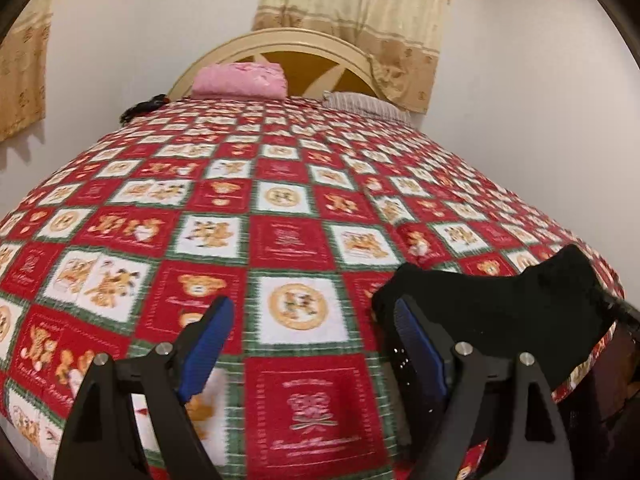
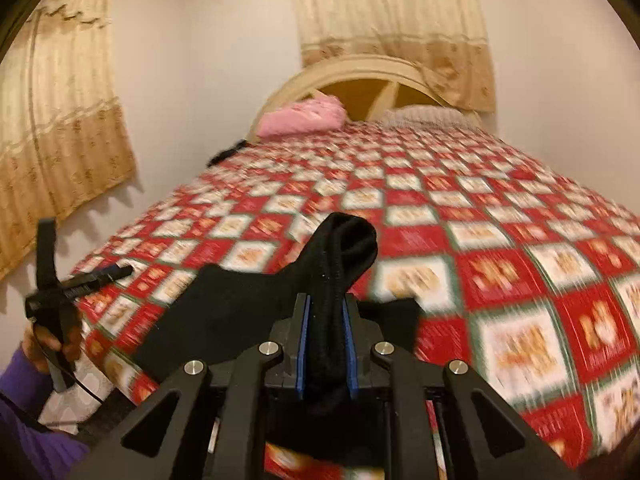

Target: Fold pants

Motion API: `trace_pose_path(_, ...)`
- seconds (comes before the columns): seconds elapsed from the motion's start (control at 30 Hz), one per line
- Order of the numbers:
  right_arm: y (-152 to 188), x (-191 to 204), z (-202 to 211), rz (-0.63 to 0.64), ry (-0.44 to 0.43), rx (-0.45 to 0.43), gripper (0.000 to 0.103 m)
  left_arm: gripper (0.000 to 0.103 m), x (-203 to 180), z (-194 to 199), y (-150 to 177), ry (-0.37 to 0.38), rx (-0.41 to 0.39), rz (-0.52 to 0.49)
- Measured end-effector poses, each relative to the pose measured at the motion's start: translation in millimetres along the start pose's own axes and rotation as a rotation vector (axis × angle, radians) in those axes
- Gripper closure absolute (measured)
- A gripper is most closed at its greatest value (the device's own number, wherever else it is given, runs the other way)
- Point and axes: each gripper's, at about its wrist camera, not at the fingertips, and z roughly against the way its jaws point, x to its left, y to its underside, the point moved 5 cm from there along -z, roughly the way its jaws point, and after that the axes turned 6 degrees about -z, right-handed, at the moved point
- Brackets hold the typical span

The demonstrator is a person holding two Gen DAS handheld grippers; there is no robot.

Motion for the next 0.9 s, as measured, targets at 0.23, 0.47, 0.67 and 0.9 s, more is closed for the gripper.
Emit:
trace_pose_path(0.23,36.0,-29.6,-17.9,-0.052,0.025,0.028,0.082,0.018,-33.4,-15.6,8.5,0.008,0.063,-0.089)
trace_pose_path(0.47,3.0,-39.6,29.6,-0.119,0.017,-0.089,0.074,0.018,-39.9,-8.1,0.8,-0.007,0.040,-0.120)
trace_pose_path(0.67,10.7,14.3,22.4,0.040,-0.075,-0.006,0.074,0.018,-80.6,-15.0,0.8,0.022,0.030,-0.205)
trace_pose_path(0.9,66.2,6.2,-3.3,-0.013,-0.093,0.123,0.075,0.018,-94.4,-35.1,38.1,0.028,0.149,-0.233)
